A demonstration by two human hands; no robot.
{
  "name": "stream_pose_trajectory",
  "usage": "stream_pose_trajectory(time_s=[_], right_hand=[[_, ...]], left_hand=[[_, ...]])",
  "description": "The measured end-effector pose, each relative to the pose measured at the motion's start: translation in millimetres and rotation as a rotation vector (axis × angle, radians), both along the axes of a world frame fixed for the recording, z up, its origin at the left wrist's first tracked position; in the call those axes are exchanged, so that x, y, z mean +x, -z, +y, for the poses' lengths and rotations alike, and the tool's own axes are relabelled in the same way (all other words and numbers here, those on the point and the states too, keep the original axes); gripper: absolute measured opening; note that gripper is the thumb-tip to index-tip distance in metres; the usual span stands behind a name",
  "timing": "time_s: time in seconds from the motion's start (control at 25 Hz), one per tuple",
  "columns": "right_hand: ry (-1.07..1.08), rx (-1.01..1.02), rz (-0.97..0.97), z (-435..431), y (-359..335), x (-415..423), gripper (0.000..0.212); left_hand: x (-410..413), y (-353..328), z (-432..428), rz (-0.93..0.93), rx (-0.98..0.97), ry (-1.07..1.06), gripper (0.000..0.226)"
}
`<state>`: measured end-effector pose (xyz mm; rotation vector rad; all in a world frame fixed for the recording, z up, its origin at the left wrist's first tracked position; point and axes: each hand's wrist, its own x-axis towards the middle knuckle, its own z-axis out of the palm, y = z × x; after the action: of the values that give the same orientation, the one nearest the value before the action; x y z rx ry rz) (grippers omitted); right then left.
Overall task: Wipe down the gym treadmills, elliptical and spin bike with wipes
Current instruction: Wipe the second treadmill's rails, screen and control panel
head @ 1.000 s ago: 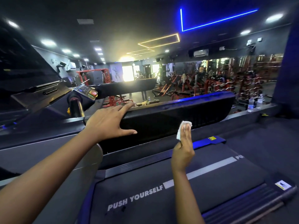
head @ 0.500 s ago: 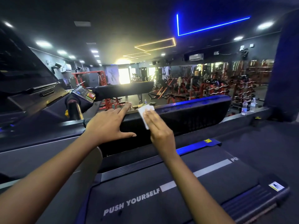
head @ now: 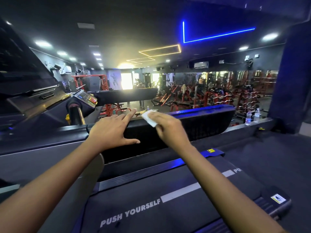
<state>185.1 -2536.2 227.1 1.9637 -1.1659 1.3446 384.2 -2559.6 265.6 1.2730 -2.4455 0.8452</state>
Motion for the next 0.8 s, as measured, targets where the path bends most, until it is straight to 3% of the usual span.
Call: stream_pose_trajectory(time_s=[0.08, 0.2, 0.48, 0.56, 0.68, 0.72, 0.8], right_hand=[[-0.035, 0.064, 0.163, -3, -1, 12, 0.048], [0.010, 0.055, 0.211, -7, -5, -20, 0.048], [0.296, 0.335, 0.113, -10, -19, -126, 0.049], [0.326, 0.347, -0.034, -5, -27, -143, 0.043], [0.292, 0.128, -0.326, 7, -13, -126, 0.045], [0.247, 0.042, -0.340, 8, 0, -106, 0.047], [0.178, -0.069, -0.176, 7, 32, -66, 0.045]], left_hand=[[1, 0, -1, 0.015, 0.004, 0.009, 0.108], [1, -1, 0, 0.019, 0.013, 0.015, 0.108], [0, -3, 3, 0.006, 0.044, 0.010, 0.108], [-1, -8, 5, 0.022, 0.117, 0.017, 0.110], [-18, -18, 7, 0.102, 0.205, 0.052, 0.106], [-30, -22, 5, 0.110, 0.209, 0.081, 0.103], [-62, -28, -4, 0.068, 0.245, 0.140, 0.105]])
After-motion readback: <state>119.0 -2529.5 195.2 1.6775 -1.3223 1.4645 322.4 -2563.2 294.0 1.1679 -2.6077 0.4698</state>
